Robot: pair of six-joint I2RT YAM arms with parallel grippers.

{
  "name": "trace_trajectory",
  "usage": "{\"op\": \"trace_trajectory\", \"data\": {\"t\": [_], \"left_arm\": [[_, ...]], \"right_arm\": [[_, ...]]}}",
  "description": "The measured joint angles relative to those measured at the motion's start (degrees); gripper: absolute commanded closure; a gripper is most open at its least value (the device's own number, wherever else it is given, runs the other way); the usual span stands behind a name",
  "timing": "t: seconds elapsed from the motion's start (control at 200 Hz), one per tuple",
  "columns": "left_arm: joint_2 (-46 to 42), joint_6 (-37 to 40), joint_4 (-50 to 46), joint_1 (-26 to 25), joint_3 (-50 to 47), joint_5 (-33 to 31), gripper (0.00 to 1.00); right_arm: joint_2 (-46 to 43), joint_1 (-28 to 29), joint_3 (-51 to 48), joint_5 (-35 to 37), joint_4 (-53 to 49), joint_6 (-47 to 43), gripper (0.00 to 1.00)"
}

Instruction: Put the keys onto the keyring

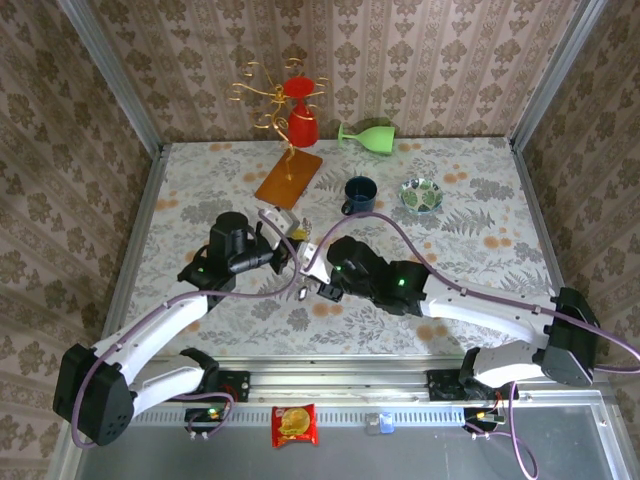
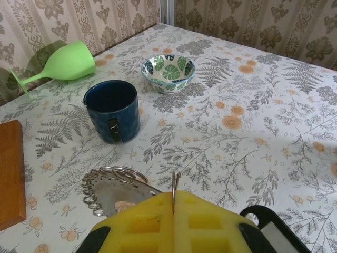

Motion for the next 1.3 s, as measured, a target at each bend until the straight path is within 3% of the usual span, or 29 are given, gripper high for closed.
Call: {"op": "trace_trajectory", "data": {"t": [0.43, 0.71, 1.3], "left_arm": [[-2.75, 5.77, 2.64, -0.02, -1.20, 1.33, 1.00], [-4.02, 11.30, 6.54, -0.46, -2.56, 4.98, 1.00], [-5.18, 19.39, 7.50, -3.89, -3.34, 8.57, 1.00]], "right_arm": [[-8.61, -17.51, -3.30, -18.38, 1.51, 12.00, 1.00], [-8.55, -18.86, -3.30, -28.87, 1.42, 15.26, 1.00], [-6.38, -18.86, -1.57, -33.31, -0.28, 15.19, 1.00]]}}
